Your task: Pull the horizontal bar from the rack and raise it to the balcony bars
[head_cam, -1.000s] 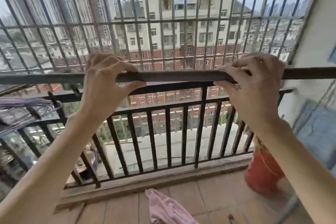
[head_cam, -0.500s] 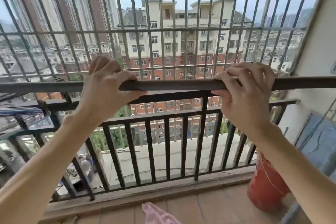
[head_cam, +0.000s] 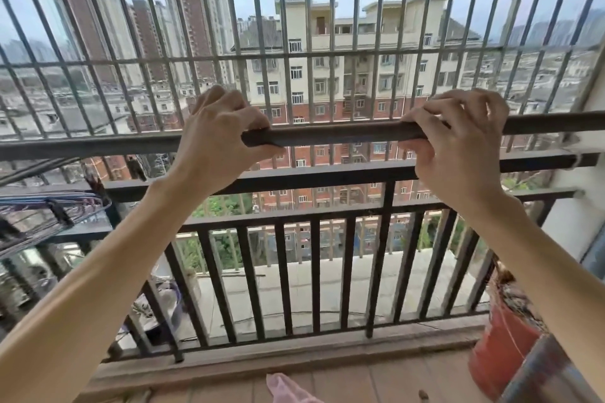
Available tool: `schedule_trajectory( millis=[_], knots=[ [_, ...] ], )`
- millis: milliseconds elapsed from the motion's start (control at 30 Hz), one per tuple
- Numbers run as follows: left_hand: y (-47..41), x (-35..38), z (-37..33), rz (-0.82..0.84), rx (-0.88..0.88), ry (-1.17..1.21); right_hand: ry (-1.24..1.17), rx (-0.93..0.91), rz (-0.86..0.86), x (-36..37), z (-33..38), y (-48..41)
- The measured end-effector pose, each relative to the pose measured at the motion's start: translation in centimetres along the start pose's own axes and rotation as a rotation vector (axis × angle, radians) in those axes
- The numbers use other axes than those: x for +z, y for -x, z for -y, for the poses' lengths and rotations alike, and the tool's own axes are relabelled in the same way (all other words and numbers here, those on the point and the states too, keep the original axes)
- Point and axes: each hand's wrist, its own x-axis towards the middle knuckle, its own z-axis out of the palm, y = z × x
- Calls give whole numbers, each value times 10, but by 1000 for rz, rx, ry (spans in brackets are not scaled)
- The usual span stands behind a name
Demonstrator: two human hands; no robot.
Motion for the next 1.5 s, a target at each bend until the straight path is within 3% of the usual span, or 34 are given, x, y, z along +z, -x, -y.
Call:
schedule_trajectory(
  millis=[367,500,933,1300,1500],
  knots=[
    [-41,44,1,86,24,-94,12,19,37,61,-33,-4],
    [-46,63,-2,33,31,-89,-21,23,77,80,-49,-2],
    [-76,108,-3,83,-3,-129,-94,58,122,131,-78,-10],
    [-73,118,0,5,-33,-100,-261,123,84,137,-78,-8],
    [-66,110,-9,25,-85,-117,-283,150,143,126,-75,-4]
  ],
)
